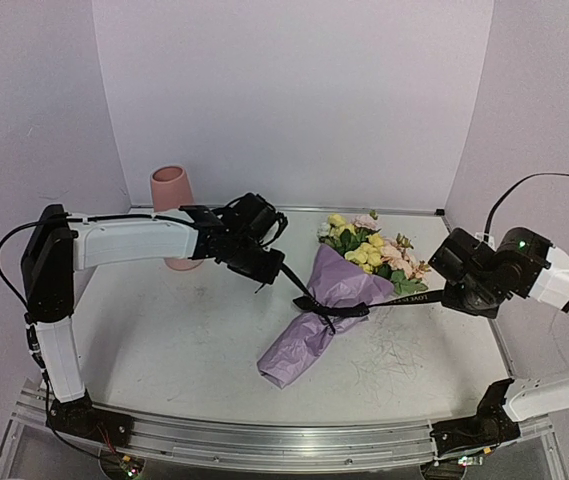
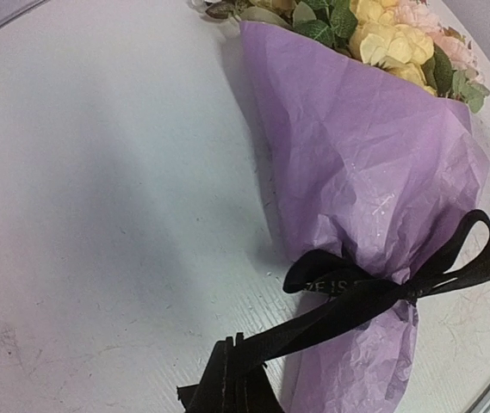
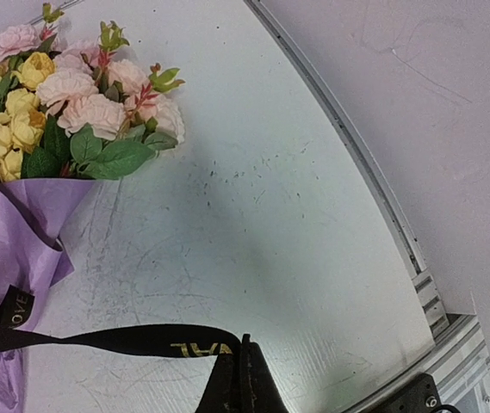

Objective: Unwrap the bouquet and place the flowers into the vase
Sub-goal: Untie the ribbon from the wrapping paper.

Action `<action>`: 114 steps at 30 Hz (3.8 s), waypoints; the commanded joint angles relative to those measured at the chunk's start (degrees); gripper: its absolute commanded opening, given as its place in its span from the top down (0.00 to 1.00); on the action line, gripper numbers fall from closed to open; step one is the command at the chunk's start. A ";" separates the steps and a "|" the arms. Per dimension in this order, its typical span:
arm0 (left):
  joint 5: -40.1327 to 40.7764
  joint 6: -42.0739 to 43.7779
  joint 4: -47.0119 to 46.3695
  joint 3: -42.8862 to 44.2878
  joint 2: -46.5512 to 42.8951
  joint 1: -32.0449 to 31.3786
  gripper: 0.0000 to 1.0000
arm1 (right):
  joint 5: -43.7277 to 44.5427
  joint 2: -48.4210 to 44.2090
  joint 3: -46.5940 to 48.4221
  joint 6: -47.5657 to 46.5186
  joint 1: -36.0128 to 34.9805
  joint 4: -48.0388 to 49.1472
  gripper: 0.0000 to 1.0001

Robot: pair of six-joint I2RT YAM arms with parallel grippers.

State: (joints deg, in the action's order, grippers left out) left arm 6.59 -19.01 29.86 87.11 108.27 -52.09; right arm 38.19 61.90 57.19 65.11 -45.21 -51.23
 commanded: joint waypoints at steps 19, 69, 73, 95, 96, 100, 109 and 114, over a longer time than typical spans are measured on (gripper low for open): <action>14.77 -2.08 0.29 0.33 -4.55 4.34 1.00 | 8.63 -0.90 2.62 3.62 1.79 -9.42 1.00; 14.30 -8.49 0.81 -7.86 -10.58 15.36 1.00 | 4.36 3.43 6.97 -16.97 18.02 -3.69 1.00; 13.99 -8.67 0.81 -8.64 -11.07 15.83 1.00 | 4.41 4.01 8.72 -20.62 23.20 -3.57 1.00; 14.72 -8.28 0.84 -10.12 -13.27 20.22 1.00 | 8.80 7.56 16.78 -26.98 29.65 -2.56 1.00; 14.83 -8.19 0.82 -10.14 -13.39 20.32 1.00 | 9.16 7.46 16.86 -26.99 29.75 -2.55 1.00; 15.07 -7.84 0.80 -10.23 -13.79 20.66 1.00 | 10.46 6.98 17.97 -27.15 30.11 -2.55 1.00; 15.74 -6.87 0.86 -10.38 -15.47 20.86 1.00 | 13.21 4.94 21.13 -28.15 30.36 -2.57 1.00; 16.49 -6.72 0.89 -11.02 -17.47 20.89 1.00 | 13.75 3.56 21.98 -28.20 30.36 -2.47 1.00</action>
State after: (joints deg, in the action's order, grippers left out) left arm 21.10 -26.59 30.95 76.80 94.62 -31.53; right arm 48.96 67.17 77.08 37.36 -15.14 -51.40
